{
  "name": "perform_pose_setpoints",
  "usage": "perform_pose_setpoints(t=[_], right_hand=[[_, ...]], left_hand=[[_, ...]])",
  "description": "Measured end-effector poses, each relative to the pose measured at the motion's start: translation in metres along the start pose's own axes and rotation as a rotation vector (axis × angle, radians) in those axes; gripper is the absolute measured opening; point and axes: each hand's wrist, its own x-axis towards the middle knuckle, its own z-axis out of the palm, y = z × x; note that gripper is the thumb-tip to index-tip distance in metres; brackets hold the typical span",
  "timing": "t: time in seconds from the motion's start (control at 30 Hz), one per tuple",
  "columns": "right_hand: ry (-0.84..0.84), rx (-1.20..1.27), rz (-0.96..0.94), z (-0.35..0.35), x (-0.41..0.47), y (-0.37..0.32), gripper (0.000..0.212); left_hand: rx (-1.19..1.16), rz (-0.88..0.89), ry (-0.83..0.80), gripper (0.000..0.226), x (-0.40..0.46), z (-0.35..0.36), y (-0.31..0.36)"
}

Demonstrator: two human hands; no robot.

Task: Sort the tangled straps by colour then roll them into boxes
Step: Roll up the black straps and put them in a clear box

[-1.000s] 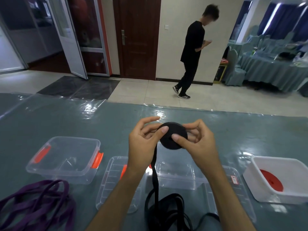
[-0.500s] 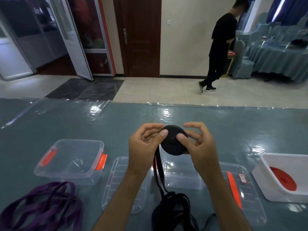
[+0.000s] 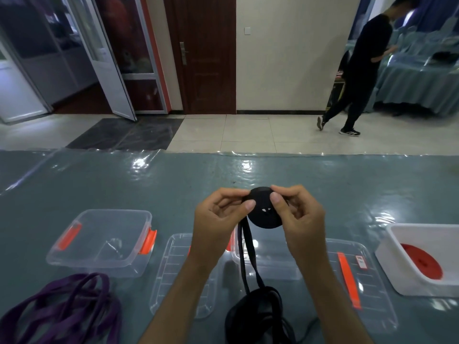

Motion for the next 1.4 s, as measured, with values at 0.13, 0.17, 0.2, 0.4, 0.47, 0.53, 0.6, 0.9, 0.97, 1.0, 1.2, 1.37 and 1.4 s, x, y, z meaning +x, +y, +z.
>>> perform_pose_setpoints(t=[0.13, 0.17, 0.2, 0.4, 0.47, 0.53, 0.6, 0.9, 0.97, 1.0, 1.2, 1.37, 1.4], right_hand=[[-0.159, -0.053, 0.074, -0.013, 0.002, -0.002, 0.027], [-0.182, -0.052, 0.063, -0.017, 0.002, -0.004, 0.026], [-0.198, -0.036, 0.043, -0.019, 0.001, -0.007, 0.026], [-0.064, 0.061, 0.064, -0.008, -0.009, -0.017, 0.023], [-0.124, 0.082, 0.17, -0.009, -0.011, -0.019, 0.035], [-0.218, 0.117, 0.246, -0.011, -0.01, -0.025, 0.043], [-0.254, 0.092, 0.21, -0.013, -0.009, -0.032, 0.044], [-0.133, -0.034, 0.122, -0.005, -0.008, -0.052, 0.039], [-0.269, 0.002, 0.157, -0.01, 0.003, -0.058, 0.038], [-0.334, -0.013, 0.132, -0.014, 0.009, -0.06, 0.038], [-0.288, -0.089, -0.038, -0.021, 0.031, -0.066, 0.033], [-0.33, -0.039, 0.085, -0.018, 0.034, -0.057, 0.035], [-0.341, -0.041, 0.076, -0.019, 0.037, -0.056, 0.037]], left_hand=[[0.04, 0.046, 0.015, 0.025, -0.001, -0.001, 0.004], [0.052, 0.055, 0.013, 0.025, -0.004, 0.002, 0.003], [0.061, 0.06, 0.001, 0.025, -0.007, 0.003, 0.001], [0.075, -0.008, -0.053, 0.037, -0.009, 0.0, 0.017], [0.064, -0.009, -0.003, 0.037, -0.009, 0.001, 0.025], [0.105, 0.027, 0.021, 0.027, -0.009, 0.002, 0.029], [0.119, 0.043, 0.008, 0.018, -0.01, 0.0, 0.029], [0.171, 0.106, -0.072, 0.032, 0.001, -0.01, 0.054], [0.172, 0.109, -0.05, 0.027, 0.003, -0.009, 0.056], [0.168, 0.097, -0.064, 0.027, 0.003, -0.011, 0.054], [0.121, 0.06, -0.205, 0.036, 0.01, -0.013, 0.053], [0.099, 0.121, -0.03, 0.02, 0.022, -0.007, 0.05], [0.093, 0.115, -0.038, 0.019, 0.024, -0.006, 0.049]])
